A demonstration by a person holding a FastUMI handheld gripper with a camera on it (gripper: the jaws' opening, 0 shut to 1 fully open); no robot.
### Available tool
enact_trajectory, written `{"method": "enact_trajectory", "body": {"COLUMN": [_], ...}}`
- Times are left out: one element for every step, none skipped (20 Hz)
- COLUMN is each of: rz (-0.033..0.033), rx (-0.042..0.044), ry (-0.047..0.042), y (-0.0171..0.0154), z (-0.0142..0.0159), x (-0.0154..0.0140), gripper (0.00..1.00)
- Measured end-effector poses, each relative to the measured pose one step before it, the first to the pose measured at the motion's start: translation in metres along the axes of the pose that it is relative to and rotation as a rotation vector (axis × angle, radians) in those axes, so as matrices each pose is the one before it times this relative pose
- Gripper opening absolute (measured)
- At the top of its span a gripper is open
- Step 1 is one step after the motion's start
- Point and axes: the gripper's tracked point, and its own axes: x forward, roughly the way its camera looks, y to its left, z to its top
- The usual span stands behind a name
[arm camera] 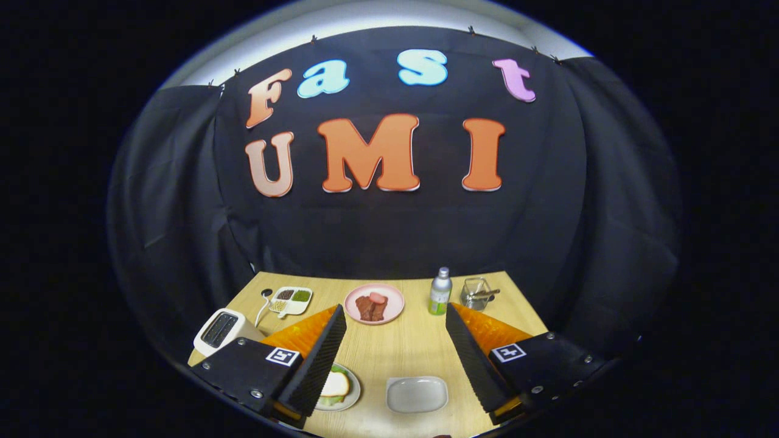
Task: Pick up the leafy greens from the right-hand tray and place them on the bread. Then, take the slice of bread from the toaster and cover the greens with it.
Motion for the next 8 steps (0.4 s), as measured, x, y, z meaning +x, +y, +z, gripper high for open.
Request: {"method": "enact_trajectory", "body": {"rz": [-0.01767, -0.01362, -0.01576, -0.01693, -0.01690, -0.01215, -0.00010, 0.00060], "rx": [-0.01196, -0.00458, 0.00398, 0.00597, 0.00783, 0.01064, 0.01009, 0.00764], "ry": [-0.03029, -0.02148, -0.02166, -0.03039, -0.02636, -0.02191, -0.01216, -0.00175], "y": [-0.00752, -0.00542, -0.00584, -0.00764, -0.00766, -0.00563, -0.00278, -0.00164], "z": [0.00519, 0.00273, 0.00284, 0.00559, 0.00253, 0.00144, 0.00119, -0.00158], "x": [-0.00521, -0.00520, -0.00632, -0.00495, -0.00366, -0.00314, -0.00242, -0.00166], "gripper": [0.99, 0.99, 0.99, 0.99, 0.99, 0.99, 0.99, 0.99]}}
